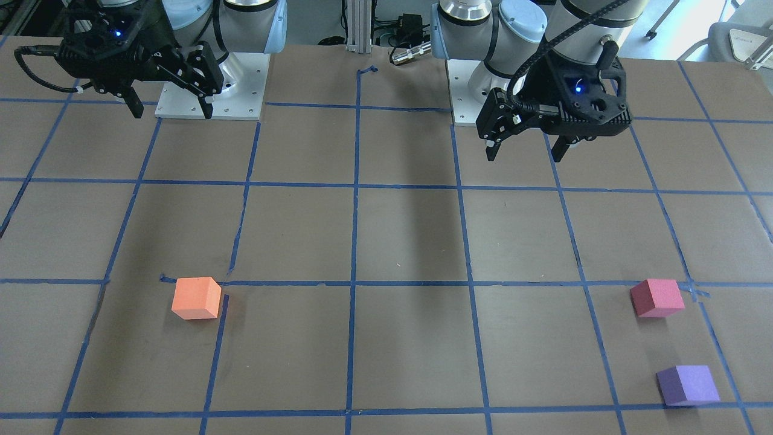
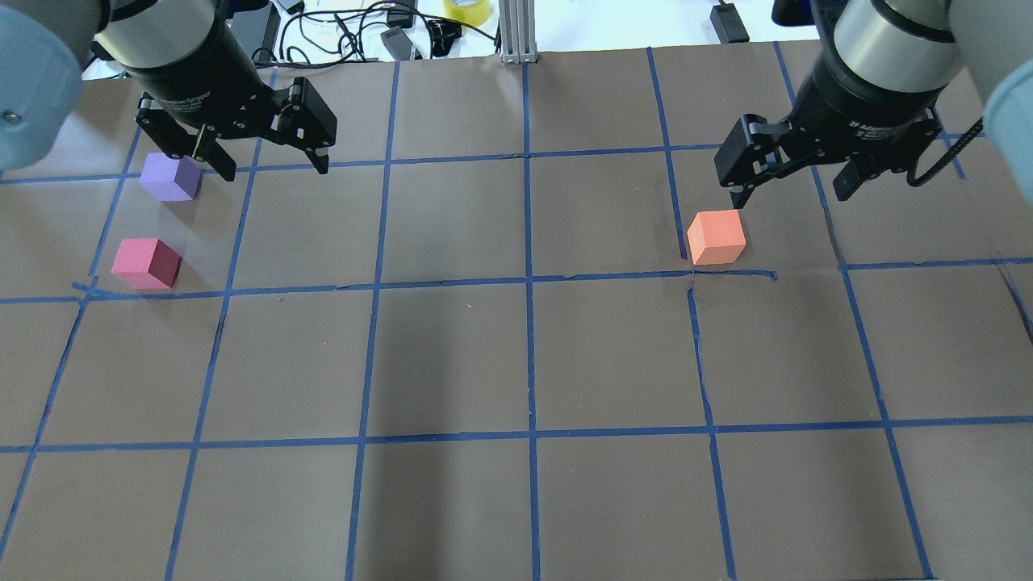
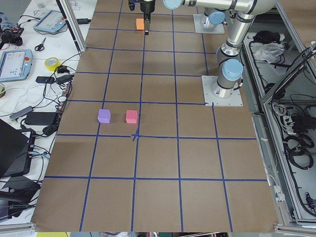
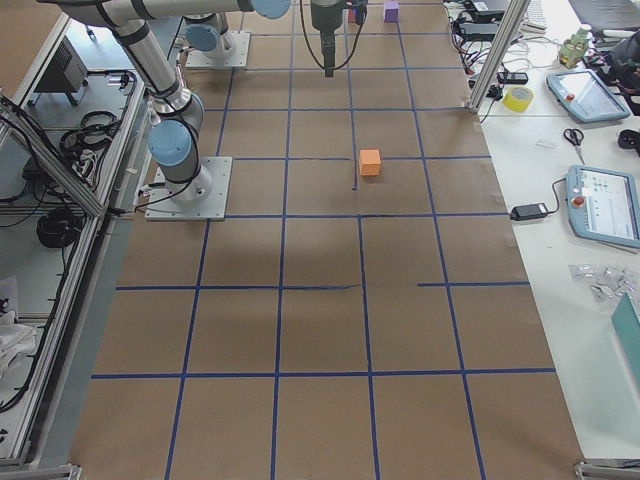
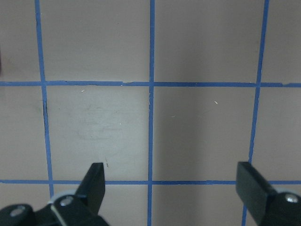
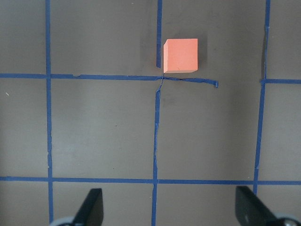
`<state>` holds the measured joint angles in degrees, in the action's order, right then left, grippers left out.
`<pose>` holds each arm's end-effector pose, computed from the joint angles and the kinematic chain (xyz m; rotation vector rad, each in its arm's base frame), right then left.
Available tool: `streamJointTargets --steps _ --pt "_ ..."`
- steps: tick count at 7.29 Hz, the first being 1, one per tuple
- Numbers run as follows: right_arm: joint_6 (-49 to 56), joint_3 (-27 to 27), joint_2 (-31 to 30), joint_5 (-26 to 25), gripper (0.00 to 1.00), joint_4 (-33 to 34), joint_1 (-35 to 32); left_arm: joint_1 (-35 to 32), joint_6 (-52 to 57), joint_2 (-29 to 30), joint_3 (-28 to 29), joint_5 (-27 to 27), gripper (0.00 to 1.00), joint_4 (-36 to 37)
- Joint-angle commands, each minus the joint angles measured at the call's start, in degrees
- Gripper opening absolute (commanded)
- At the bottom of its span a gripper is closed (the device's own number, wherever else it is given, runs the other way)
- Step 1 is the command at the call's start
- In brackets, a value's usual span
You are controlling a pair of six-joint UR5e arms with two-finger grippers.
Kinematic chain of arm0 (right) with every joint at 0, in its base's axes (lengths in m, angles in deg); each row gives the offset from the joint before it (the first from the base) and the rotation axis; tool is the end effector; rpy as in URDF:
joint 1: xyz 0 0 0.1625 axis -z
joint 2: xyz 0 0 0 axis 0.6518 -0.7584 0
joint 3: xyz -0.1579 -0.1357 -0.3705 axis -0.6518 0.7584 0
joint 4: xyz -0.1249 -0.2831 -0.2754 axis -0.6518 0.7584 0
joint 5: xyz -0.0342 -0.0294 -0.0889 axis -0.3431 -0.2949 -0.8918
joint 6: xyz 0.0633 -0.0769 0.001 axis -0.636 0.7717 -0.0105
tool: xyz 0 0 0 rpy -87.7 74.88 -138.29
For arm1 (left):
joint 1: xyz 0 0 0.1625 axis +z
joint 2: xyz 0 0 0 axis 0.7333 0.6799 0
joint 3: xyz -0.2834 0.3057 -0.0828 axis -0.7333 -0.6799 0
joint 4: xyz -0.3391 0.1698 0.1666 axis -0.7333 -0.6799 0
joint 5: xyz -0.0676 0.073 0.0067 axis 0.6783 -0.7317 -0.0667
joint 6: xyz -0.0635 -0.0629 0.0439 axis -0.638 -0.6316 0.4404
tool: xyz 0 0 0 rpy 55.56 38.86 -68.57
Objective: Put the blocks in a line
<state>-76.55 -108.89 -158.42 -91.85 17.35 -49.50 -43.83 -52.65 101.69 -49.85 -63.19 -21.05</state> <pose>0.1338 -0.4391 0.5245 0.0499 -3.1295 0.1032 -0.1428 -0.4983 0.5170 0.0468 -3.1269 0.0973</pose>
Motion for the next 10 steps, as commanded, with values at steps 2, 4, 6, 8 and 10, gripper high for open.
streamJointTargets --steps 2,4,6,8,10 --pt "0.0 -0.1 0.0 -0.3 1.00 0.0 0.0 0.1 0.0 0.1 -0.1 0.0 1.00 0.0" --pt "-0.3 -0.3 0.1 -0.4 1.00 0.0 0.0 0.1 0.0 0.1 -0.1 0.0 1.00 0.0" --pt "-0.3 -0.4 0.6 -0.4 1.00 -0.5 0.0 0.4 0.1 0.1 0.0 0.0 1.00 0.0" --pt "-0.2 -0.6 0.6 -1.0 1.00 -2.1 0.0 0.4 0.0 0.1 0.0 0.1 1.00 0.0" --pt "-0.1 -0.6 0.6 -1.0 1.00 -2.1 0.1 0.4 0.0 0.1 0.0 0.0 1.00 0.0"
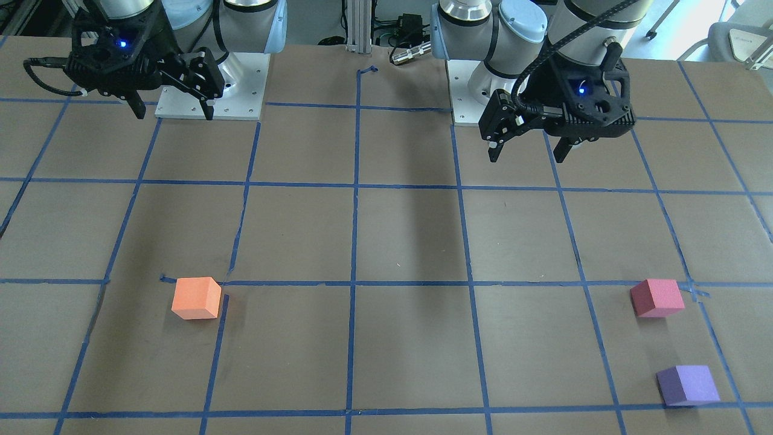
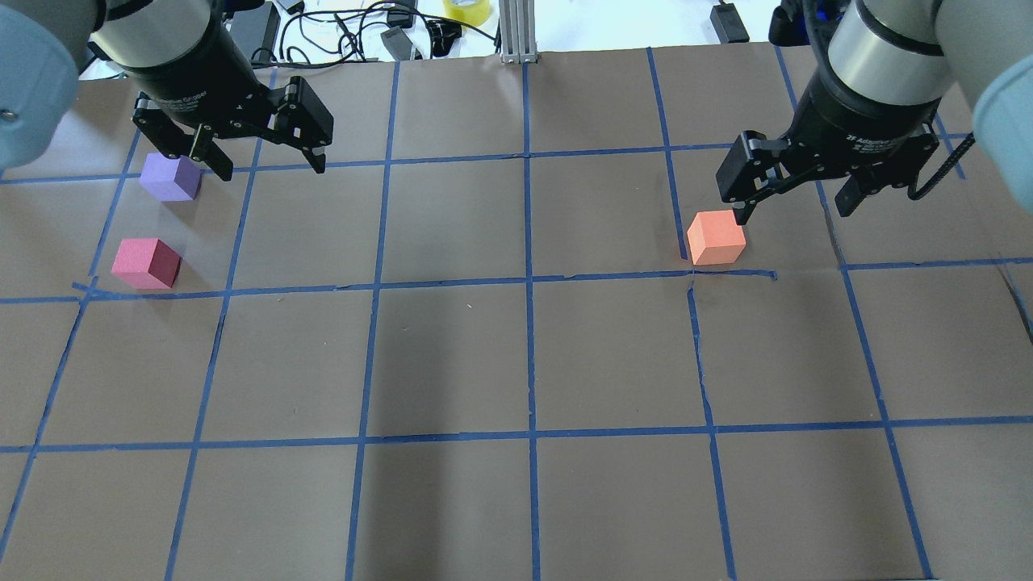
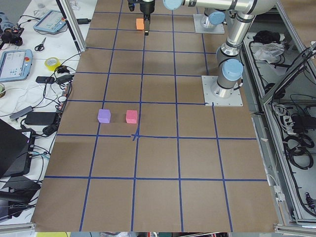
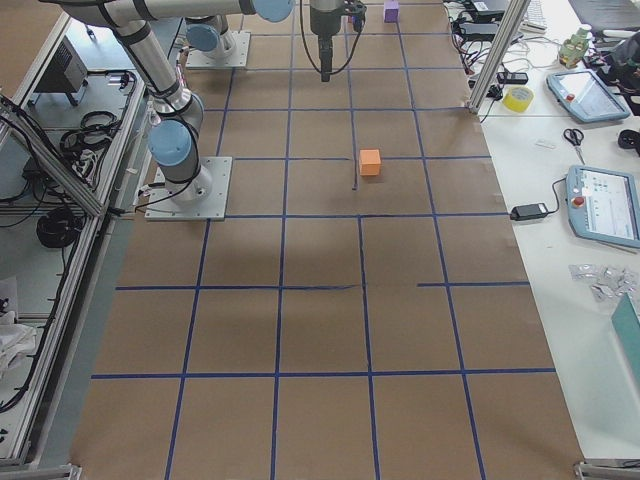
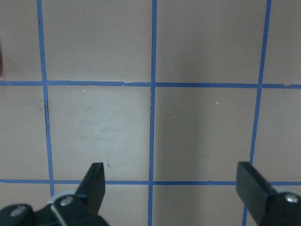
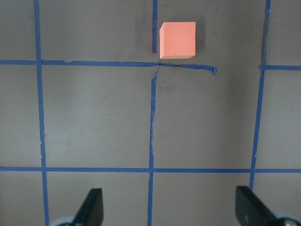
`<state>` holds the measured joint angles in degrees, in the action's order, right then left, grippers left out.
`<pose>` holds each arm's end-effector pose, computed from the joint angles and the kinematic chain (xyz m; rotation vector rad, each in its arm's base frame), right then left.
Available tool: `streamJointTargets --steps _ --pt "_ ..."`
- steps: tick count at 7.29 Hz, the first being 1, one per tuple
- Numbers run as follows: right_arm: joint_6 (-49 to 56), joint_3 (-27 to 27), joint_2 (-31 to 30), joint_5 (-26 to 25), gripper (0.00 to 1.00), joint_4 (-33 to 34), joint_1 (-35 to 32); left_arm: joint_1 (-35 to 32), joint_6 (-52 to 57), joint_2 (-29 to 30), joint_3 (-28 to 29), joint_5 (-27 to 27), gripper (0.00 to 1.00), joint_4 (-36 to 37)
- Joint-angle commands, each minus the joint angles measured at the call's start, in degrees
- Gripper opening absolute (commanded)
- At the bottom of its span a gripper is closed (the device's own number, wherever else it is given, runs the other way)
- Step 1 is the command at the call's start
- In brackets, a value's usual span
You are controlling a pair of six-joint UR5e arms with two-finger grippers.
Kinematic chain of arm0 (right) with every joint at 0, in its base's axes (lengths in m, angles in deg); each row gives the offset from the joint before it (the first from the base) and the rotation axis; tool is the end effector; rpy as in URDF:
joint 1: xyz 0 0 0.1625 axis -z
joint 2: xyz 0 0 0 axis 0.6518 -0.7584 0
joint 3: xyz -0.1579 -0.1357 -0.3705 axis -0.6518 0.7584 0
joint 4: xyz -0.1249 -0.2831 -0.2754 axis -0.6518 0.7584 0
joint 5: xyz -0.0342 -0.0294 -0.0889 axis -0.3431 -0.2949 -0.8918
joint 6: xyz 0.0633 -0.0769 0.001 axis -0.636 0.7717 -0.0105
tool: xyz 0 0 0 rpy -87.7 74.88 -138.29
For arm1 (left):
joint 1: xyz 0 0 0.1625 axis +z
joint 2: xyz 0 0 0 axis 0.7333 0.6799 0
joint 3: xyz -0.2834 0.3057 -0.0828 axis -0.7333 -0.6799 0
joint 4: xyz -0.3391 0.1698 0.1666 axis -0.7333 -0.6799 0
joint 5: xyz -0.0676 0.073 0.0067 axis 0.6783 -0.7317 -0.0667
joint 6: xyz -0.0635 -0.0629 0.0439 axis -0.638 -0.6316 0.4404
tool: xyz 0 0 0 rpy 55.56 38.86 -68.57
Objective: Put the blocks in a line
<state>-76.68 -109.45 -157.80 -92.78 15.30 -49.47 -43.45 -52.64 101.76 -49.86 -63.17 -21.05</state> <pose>0.1319 -0.4390 0.5112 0.0456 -3.1157 0.0146 -0.1395 -0.4996 0.5163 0.0569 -3.1267 0.0952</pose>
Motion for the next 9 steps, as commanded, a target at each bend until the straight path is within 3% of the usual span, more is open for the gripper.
streamJointTargets --steps 1,6,8,9 --pt "0.7 0.0 0.1 -0.1 1.00 0.1 0.1 0.0 0.0 -0.2 0.0 0.1 1.00 0.0" --pt "0.6 0.0 0.3 -0.4 1.00 0.7 0.5 -0.1 0.0 -0.3 -0.1 0.0 1.00 0.0" --pt "-0.4 -0.1 1.8 -4.7 1.00 1.3 0.6 -0.1 0.1 -0.4 -0.1 0.1 1.00 0.0" --pt "0.0 -0.1 2.3 -4.4 1.00 1.3 0.6 0.2 0.1 -0.4 -0.1 0.0 1.00 0.0"
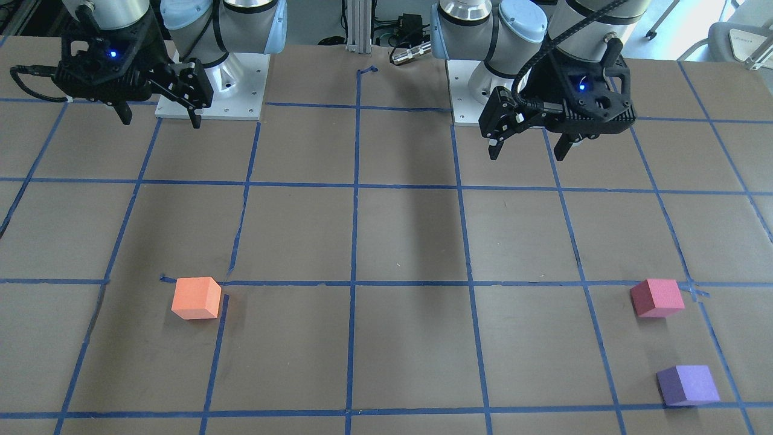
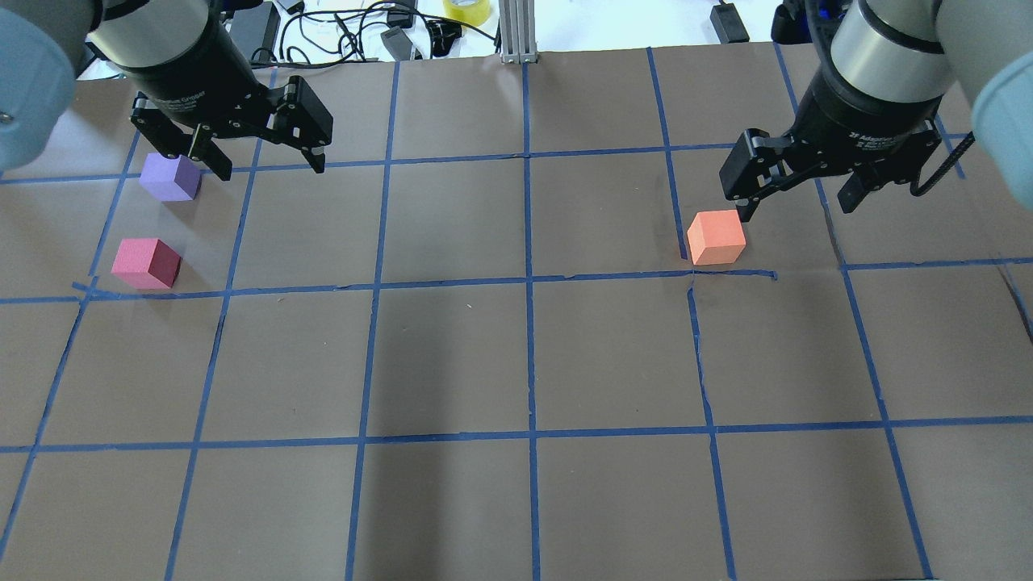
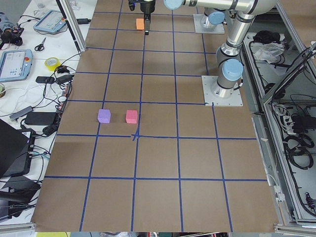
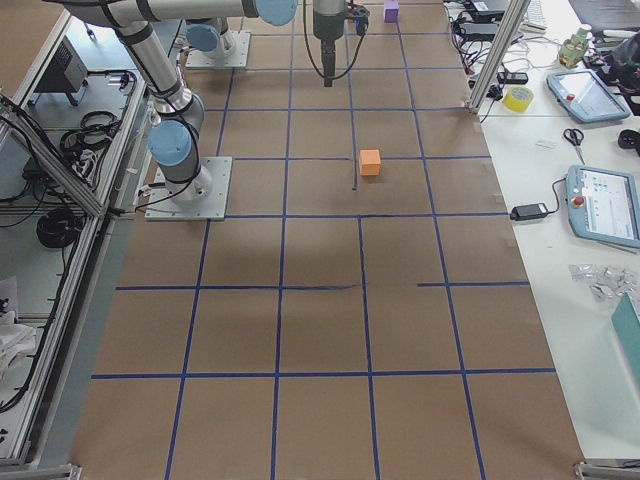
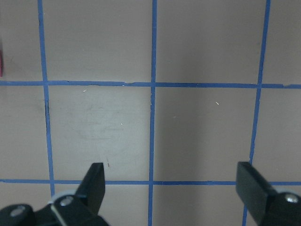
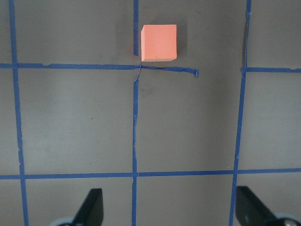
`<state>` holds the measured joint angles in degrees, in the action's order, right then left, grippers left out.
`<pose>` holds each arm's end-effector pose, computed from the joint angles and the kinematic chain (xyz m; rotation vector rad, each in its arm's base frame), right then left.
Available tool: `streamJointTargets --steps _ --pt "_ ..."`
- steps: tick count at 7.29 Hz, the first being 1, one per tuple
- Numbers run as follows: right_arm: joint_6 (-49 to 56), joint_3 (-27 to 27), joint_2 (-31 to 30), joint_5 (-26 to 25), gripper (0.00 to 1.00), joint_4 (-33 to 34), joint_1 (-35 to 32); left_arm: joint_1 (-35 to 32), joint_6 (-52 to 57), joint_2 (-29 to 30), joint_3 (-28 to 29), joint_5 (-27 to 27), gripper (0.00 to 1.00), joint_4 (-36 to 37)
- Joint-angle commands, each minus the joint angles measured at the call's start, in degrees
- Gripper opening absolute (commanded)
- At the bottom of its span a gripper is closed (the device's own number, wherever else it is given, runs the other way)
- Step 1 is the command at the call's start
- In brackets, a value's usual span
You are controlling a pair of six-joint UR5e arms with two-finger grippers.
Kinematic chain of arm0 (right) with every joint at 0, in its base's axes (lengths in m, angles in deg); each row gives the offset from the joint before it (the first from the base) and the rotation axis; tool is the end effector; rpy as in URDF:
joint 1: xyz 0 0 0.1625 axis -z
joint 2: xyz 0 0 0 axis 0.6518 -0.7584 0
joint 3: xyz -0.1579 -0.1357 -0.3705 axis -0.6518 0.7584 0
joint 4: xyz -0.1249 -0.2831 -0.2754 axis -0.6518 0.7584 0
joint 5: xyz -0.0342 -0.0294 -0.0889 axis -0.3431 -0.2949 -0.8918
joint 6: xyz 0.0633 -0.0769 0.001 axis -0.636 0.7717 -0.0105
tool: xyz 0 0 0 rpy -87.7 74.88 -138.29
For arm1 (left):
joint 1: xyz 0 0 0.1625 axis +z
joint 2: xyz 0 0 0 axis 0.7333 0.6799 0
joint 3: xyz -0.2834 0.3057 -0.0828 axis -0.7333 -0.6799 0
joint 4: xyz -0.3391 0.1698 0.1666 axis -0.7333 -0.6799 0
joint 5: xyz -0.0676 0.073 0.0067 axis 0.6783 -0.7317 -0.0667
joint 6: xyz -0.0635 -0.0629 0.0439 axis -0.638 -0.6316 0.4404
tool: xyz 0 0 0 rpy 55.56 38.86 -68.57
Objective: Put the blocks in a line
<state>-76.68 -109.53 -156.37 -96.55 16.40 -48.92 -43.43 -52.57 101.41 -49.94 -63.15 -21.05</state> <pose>0.1211 -0.4505 0.5017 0.0300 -3.0502 0.0014 -0.1394 -0.4974 0.5187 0.0554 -3.1261 0.1026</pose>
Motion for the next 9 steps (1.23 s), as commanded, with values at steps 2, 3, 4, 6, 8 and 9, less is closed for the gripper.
streamJointTargets --steps 2,3,4,6,8,9 --pt "0.1 -0.1 4.6 -1.0 1.00 3.8 0.0 0.2 0.1 0.4 0.0 -0.1 1.00 0.1" --pt "-0.2 -0.1 7.9 -0.1 1.00 5.2 0.0 1.0 0.5 1.3 -0.1 -0.7 1.00 0.1" --pt "0.3 -0.1 12.9 0.0 1.00 9.9 0.1 1.6 1.8 1.1 -0.4 0.0 1.00 0.1" --pt "0.6 -0.2 19.0 0.3 1.00 16.5 0.3 1.7 2.0 0.3 -0.4 0.1 1.00 0.1" --pt "1.9 -2.8 26.2 0.1 1.00 30.0 0.4 0.9 2.0 -0.1 0.7 0.9 1.00 0.1" --pt "4.7 -5.0 28.3 0.0 1.00 37.2 1.2 0.9 2.1 -1.3 0.4 1.4 1.00 -0.2"
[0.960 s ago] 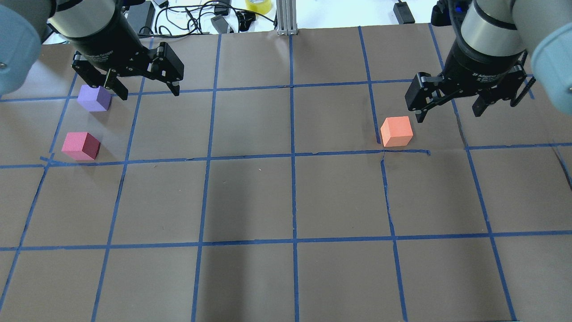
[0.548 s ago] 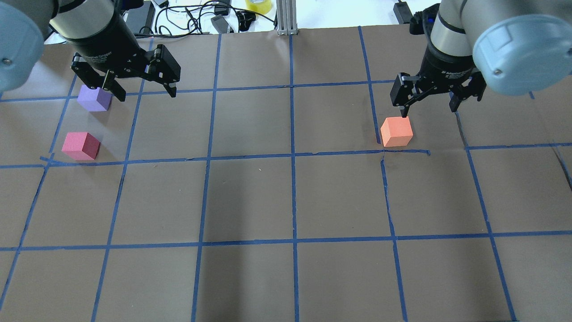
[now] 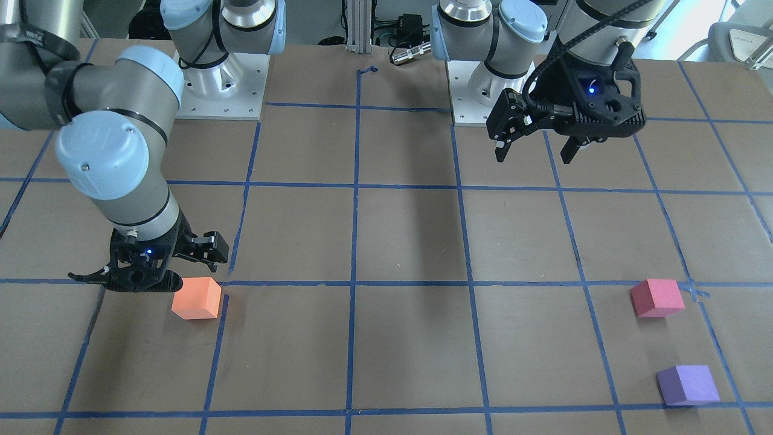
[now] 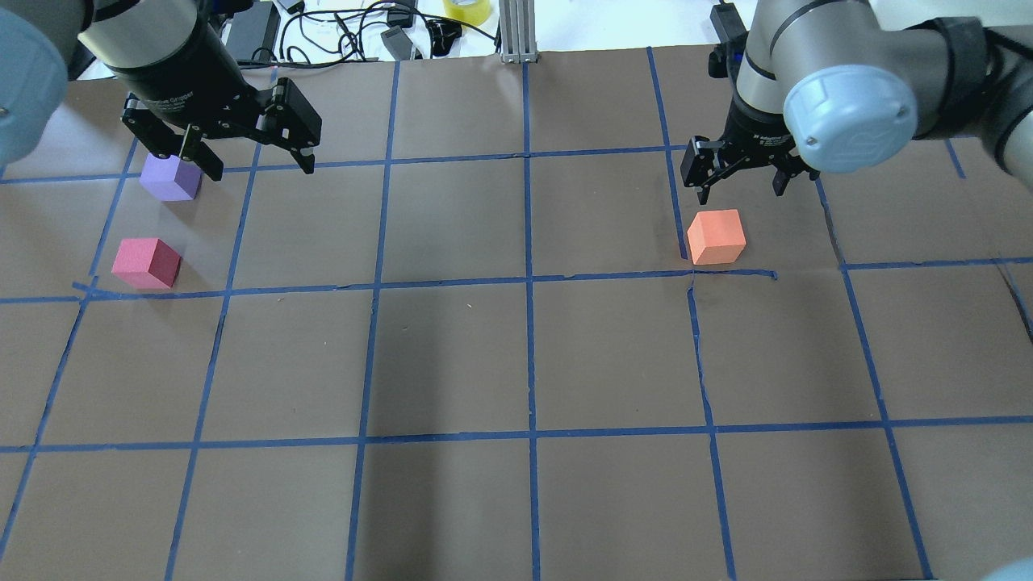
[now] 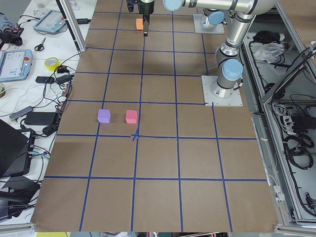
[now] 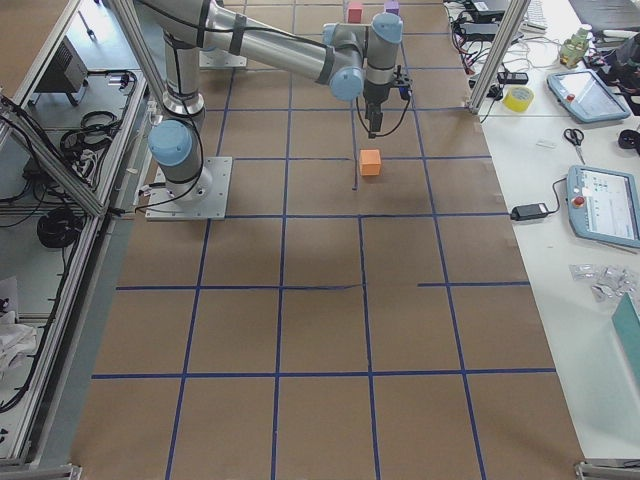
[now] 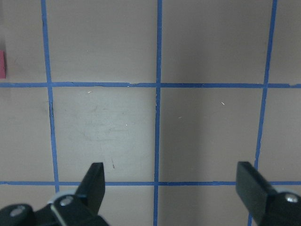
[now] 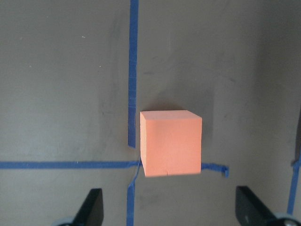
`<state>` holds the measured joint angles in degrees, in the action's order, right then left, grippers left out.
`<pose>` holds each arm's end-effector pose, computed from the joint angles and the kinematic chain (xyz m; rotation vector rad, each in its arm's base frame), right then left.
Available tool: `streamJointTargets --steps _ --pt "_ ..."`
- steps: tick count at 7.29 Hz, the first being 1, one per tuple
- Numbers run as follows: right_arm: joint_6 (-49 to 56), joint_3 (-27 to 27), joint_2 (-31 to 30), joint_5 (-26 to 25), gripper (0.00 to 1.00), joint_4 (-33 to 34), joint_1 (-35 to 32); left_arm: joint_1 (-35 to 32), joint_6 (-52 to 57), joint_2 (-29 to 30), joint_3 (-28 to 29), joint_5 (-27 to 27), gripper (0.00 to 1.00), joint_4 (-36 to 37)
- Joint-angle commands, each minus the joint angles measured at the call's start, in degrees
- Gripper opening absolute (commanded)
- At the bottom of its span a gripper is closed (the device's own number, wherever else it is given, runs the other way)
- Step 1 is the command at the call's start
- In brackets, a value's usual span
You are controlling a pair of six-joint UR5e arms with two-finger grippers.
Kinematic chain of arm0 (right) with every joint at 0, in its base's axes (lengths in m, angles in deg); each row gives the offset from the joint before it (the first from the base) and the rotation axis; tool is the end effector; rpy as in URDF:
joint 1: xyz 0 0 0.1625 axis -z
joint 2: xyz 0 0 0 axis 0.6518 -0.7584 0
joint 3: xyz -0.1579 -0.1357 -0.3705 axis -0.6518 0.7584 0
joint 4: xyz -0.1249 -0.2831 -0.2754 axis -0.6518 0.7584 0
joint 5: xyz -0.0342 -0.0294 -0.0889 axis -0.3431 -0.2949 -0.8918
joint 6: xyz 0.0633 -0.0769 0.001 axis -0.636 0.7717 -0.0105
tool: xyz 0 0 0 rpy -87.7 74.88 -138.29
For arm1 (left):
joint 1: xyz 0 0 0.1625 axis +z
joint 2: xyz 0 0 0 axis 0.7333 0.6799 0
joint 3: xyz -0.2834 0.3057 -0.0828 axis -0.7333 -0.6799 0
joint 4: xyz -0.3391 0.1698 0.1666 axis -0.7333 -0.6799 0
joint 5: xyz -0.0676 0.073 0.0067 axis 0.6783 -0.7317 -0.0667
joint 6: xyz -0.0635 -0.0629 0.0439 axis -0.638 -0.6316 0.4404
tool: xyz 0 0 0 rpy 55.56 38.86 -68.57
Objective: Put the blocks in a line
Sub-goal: 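Lower the right gripper over the orange cube and close on it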
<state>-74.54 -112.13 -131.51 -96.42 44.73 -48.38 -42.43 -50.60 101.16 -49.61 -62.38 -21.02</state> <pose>0.1147 -0.5977 0.2994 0.0716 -3.0511 0.0215 -0.1320 -0.4986 0.5238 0.0280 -3.1141 0.1192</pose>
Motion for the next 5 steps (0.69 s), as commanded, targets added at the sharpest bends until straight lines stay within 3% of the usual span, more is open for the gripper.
streamJointTargets --steps 1,3,5 --pt "3.2 -3.7 4.2 0.3 1.00 10.3 2.2 -0.1 0.1 -1.2 -0.5 0.2 1.00 -0.2" --pt "2.8 -4.1 5.3 3.7 1.00 10.0 3.2 0.1 0.5 -1.8 -0.9 -0.1 1.00 -0.4" --pt "2.8 -4.1 7.0 3.9 1.00 10.5 3.3 -0.1 0.5 -2.0 -1.0 -0.2 1.00 -1.0"
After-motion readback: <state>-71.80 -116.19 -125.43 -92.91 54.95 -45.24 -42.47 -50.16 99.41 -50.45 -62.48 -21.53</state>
